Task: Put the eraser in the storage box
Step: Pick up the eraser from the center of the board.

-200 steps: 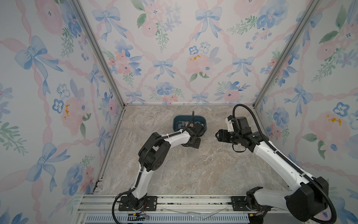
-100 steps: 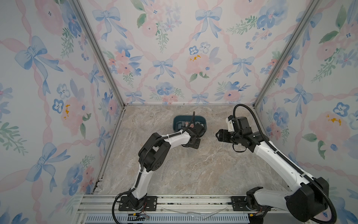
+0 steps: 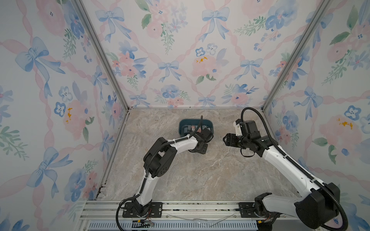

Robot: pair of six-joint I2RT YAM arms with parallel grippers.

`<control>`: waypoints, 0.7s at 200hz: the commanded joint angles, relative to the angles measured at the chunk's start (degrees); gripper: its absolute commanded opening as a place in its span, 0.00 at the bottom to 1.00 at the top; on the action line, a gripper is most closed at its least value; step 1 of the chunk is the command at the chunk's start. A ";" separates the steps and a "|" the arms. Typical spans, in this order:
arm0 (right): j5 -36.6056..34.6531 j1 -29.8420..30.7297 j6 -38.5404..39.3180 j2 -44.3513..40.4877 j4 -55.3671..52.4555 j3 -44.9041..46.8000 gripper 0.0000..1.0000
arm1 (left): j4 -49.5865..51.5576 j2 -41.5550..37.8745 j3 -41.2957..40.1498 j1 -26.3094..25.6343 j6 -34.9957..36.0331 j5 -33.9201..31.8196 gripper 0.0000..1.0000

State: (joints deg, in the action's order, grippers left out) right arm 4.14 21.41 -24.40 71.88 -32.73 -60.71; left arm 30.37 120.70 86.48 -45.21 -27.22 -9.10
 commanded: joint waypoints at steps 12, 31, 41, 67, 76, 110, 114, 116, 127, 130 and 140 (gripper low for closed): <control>0.08 -0.58 0.56 -0.95 -0.83 0.74 0.71 | 5.75 0.25 -0.87 -0.39 -0.52 0.70 0.42; 0.16 -0.58 0.58 -0.86 -0.76 0.71 0.71 | 5.75 -0.98 -0.63 -0.40 -0.72 1.16 0.43; 0.20 -0.58 0.53 -0.76 -0.76 0.71 0.71 | 5.73 -1.73 -0.53 -0.41 -0.81 1.27 0.43; 0.16 -0.59 0.58 -0.67 -0.67 0.71 0.71 | 5.74 -3.86 -0.31 -0.40 -0.97 1.33 0.43; 0.19 -0.63 0.57 -0.58 -0.71 0.76 0.71 | 5.75 -4.57 -0.24 -0.41 -1.05 1.32 0.43; 0.35 -0.66 0.37 -0.42 -0.49 0.77 0.71 | 5.74 -7.17 -0.17 -0.29 -1.44 1.10 0.44; 0.36 -0.67 0.37 -0.43 -0.45 0.85 0.71 | 5.74 -7.49 -0.16 -0.31 -1.58 1.04 0.44; 0.42 -0.67 0.34 -0.42 -0.42 0.87 0.71 | 5.73 -7.63 -0.17 -0.38 -1.66 0.98 0.44; 0.51 -0.68 0.32 -0.42 -0.40 0.86 0.71 | 5.75 -8.49 0.17 -0.15 -1.89 0.79 0.44; 0.51 -0.67 0.29 -0.42 -0.36 0.86 0.71 | 5.75 -8.75 0.25 -0.10 -2.03 0.75 0.44; 0.59 -0.69 0.32 -0.39 -0.32 0.88 0.71 | 5.71 -9.42 1.06 0.35 -2.23 0.67 0.44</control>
State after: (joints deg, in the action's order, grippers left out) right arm 4.29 21.41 -24.43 71.88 -32.71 -60.71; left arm 34.70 114.54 86.48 -45.36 -28.12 -8.29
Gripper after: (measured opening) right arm 0.709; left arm 0.439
